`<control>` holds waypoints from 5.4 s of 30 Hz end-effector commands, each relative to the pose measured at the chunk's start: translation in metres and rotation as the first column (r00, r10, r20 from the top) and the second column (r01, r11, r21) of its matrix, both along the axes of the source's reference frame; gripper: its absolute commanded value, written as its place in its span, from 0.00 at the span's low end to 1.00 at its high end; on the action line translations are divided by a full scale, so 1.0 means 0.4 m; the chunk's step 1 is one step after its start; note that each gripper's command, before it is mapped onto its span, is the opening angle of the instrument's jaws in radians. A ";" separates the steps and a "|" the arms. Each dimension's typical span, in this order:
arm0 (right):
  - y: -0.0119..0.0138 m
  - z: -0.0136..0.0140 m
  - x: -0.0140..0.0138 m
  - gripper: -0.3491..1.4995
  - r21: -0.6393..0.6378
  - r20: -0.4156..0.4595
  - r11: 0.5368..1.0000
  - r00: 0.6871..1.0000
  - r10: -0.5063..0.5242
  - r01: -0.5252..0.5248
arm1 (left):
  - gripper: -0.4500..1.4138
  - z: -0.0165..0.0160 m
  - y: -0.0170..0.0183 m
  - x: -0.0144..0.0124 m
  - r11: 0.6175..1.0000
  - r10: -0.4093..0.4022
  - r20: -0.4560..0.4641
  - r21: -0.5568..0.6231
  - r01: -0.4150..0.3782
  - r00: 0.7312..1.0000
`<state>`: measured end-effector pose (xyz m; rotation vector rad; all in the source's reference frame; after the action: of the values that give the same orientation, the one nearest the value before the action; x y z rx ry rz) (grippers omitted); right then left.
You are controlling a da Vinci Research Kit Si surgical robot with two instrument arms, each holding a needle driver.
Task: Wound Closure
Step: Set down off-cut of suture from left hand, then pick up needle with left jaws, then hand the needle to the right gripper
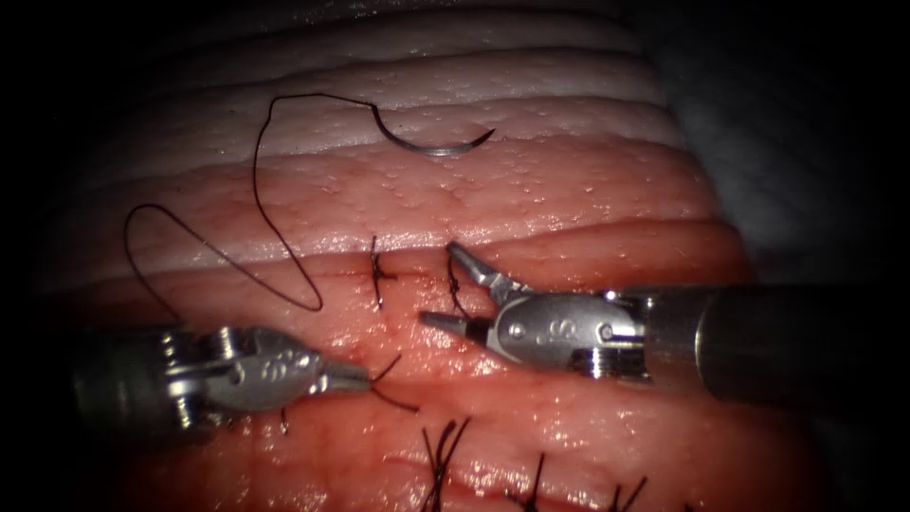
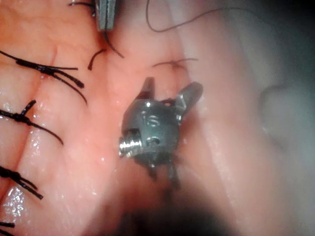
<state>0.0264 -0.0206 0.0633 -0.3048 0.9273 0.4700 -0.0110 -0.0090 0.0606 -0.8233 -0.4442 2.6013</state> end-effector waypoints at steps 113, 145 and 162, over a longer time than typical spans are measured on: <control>0.0136 -0.0058 -0.0390 0.64 0.506 -0.261 0.862 0.947 0.185 -0.029 | 0.00 0.0181 0.0432 -0.0260 0.966 0.200 0.261 -0.214 -0.145 0.944; 0.0195 -0.0086 -0.0207 0.66 0.739 -0.658 0.385 0.469 0.589 0.553 | 0.00 -0.0031 0.0138 -0.0257 0.679 0.539 0.480 -0.733 -0.020 0.692; 0.0184 -0.0127 -0.0049 0.76 0.753 -0.628 0.353 0.443 0.640 0.556 | 0.00 -0.0080 0.0106 -0.0271 0.655 0.561 0.489 -0.755 0.002 0.668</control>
<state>0.0236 -0.0134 0.0577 1.2676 1.5235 1.2706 -0.0214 -0.0050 0.0568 -2.2293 0.3558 2.6509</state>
